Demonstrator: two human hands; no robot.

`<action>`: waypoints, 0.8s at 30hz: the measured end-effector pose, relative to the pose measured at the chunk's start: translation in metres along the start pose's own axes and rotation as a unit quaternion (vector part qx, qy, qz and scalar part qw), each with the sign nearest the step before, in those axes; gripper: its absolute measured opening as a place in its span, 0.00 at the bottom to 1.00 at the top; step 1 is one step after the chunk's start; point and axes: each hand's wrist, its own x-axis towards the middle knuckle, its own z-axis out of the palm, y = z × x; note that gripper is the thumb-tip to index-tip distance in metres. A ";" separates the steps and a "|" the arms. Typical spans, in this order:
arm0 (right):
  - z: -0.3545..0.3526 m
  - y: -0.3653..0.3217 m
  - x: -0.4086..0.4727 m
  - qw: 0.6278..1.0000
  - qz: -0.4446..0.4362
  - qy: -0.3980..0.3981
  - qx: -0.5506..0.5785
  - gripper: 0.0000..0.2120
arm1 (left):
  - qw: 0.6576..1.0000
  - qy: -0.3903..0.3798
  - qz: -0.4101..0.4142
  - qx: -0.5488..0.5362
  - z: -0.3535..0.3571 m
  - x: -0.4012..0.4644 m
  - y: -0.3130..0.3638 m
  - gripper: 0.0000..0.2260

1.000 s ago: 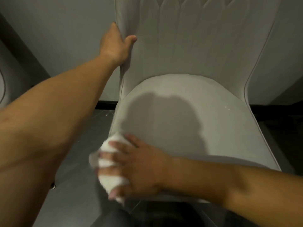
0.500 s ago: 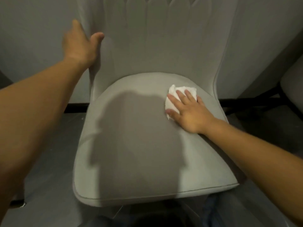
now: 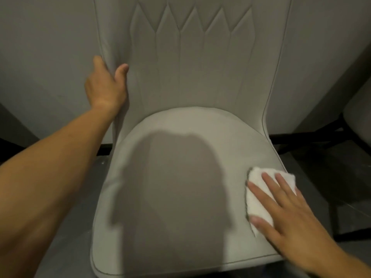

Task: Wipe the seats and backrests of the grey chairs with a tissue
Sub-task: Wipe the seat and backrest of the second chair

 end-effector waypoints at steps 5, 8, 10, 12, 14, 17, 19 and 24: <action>-0.017 0.007 0.088 1.000 -0.016 0.004 -0.008 0.36 | 1.000 0.008 0.002 0.020 0.000 0.001 0.002 0.26; -0.023 0.004 0.116 1.000 -0.023 0.000 -0.009 0.37 | 1.000 0.006 -0.002 0.023 0.000 0.001 0.001 0.26; -0.019 0.005 0.107 1.000 -0.015 0.014 -0.013 0.37 | 1.000 0.002 -0.004 0.025 0.000 0.001 0.001 0.26; -0.011 0.009 0.081 1.000 -0.002 0.024 -0.007 0.36 | 1.000 0.008 -0.005 0.023 -0.001 0.000 0.002 0.25; -0.003 0.017 0.046 0.999 0.021 0.021 0.015 0.35 | 1.000 0.010 -0.003 0.022 -0.001 0.000 0.002 0.25; 0.006 0.025 -0.005 0.998 0.045 -0.001 0.042 0.37 | 1.000 0.007 -0.005 0.016 0.000 0.000 0.001 0.25; 0.009 0.027 -0.025 0.997 0.053 -0.014 0.045 0.38 | 1.000 0.010 -0.008 0.007 0.002 0.000 0.000 0.25; 0.003 0.021 0.003 0.999 0.040 -0.009 0.001 0.37 | 1.000 0.016 -0.014 0.014 0.004 0.002 -0.002 0.27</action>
